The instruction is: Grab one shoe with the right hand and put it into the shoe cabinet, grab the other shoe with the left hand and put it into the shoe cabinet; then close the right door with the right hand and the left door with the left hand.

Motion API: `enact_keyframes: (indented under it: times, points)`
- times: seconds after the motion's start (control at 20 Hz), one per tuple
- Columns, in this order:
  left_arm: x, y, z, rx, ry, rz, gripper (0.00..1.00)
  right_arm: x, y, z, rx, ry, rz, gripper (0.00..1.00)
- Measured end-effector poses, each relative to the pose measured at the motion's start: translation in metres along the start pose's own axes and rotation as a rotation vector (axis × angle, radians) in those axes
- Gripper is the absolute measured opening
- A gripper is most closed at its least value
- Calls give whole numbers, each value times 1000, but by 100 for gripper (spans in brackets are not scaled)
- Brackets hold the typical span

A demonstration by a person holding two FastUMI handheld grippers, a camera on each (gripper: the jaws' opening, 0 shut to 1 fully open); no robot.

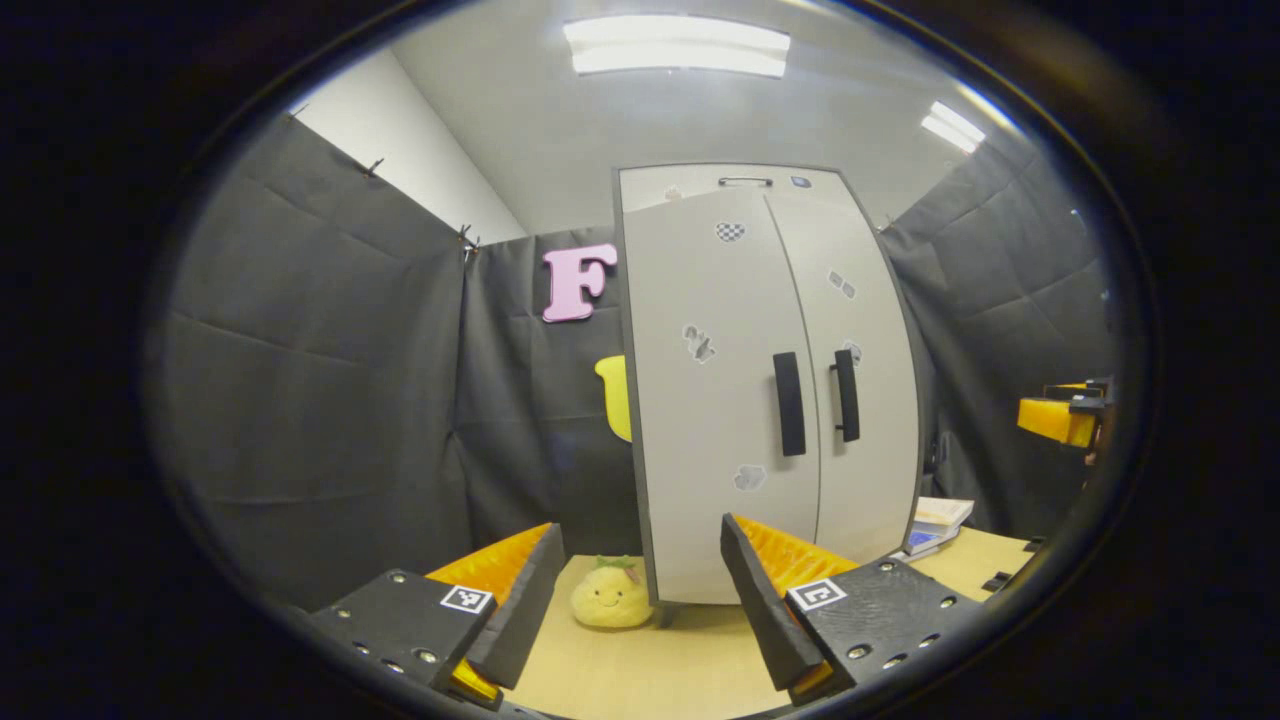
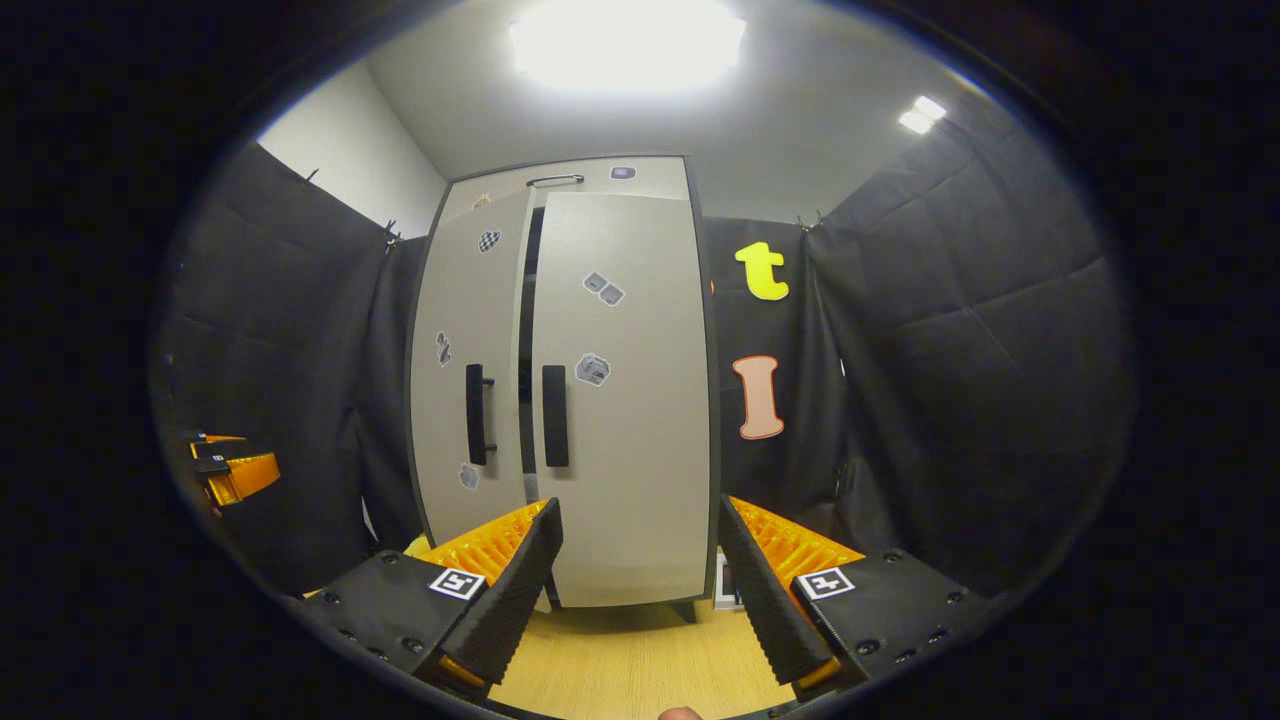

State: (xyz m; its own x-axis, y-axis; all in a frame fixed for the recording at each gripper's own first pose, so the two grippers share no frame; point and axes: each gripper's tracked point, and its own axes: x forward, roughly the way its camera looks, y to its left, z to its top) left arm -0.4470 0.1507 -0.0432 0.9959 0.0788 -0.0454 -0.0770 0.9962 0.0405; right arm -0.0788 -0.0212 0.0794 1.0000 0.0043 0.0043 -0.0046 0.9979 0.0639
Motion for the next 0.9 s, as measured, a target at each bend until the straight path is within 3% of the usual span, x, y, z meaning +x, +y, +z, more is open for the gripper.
enact_keyframes:
  times: [0.9]
  points:
    - [1,-1,-2,8,3,-4,91,6,3,-2,-4,-16,6,96]
